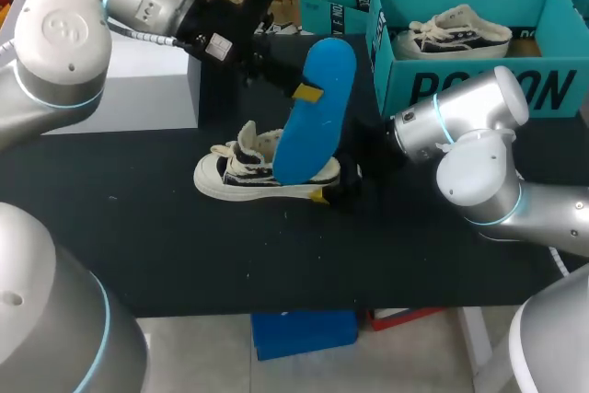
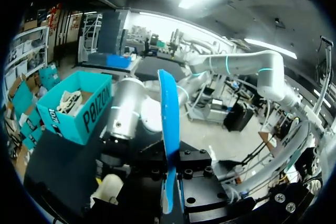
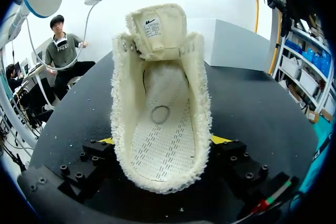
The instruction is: Take the shoe out of the shoebox, open the shoe tongue, remove and reinsert the insole, then place the shoe into the shoebox
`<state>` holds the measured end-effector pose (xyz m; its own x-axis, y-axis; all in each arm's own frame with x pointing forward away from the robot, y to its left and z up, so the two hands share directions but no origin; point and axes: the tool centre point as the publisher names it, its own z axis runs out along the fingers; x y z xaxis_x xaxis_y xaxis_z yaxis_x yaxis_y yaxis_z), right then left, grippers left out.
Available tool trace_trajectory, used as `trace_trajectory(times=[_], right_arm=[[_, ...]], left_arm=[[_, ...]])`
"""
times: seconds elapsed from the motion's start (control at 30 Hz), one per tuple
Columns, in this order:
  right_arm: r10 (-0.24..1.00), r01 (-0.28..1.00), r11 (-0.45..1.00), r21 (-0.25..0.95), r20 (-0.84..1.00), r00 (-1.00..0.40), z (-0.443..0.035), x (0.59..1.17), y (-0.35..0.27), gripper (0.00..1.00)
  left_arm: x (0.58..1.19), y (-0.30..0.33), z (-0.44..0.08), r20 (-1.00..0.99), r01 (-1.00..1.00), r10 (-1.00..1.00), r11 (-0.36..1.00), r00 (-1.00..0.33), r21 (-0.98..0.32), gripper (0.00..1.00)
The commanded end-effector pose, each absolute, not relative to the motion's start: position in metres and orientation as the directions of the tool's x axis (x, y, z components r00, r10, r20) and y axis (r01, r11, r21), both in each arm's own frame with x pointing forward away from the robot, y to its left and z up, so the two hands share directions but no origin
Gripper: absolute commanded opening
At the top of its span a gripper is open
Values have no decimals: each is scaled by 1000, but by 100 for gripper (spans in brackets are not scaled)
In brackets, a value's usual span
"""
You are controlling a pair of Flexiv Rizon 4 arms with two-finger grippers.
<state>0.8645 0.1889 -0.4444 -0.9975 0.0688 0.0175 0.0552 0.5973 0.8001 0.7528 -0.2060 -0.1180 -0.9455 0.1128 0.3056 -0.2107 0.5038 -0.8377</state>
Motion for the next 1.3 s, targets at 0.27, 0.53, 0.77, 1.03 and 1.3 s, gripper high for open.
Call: trace_trajectory(times=[0.27, 0.53, 0.77, 1.03, 1.3], right_arm=[[71, 56, 598, 799, 17, -997, -446, 866, 191, 0], [71, 56, 598, 799, 17, -997, -446, 866, 191, 0], [71, 56, 598, 799, 17, -997, -446, 866, 191, 0], [71, 56, 598, 799, 17, -997, -446, 866, 191, 0], [71, 56, 598, 799, 17, -997, -446, 866, 191, 0]], left_arm=[[758, -187, -88, 419, -368, 81, 350, -904, -861, 0], [749, -182, -57, 452, -415, 136, 234, -881, -879, 0], [736, -180, -46, 451, -416, 153, 213, -879, -884, 0], [722, -178, -28, 423, -388, 169, 207, -890, -898, 0], [714, -178, -20, 402, -370, 176, 190, -899, -910, 0]])
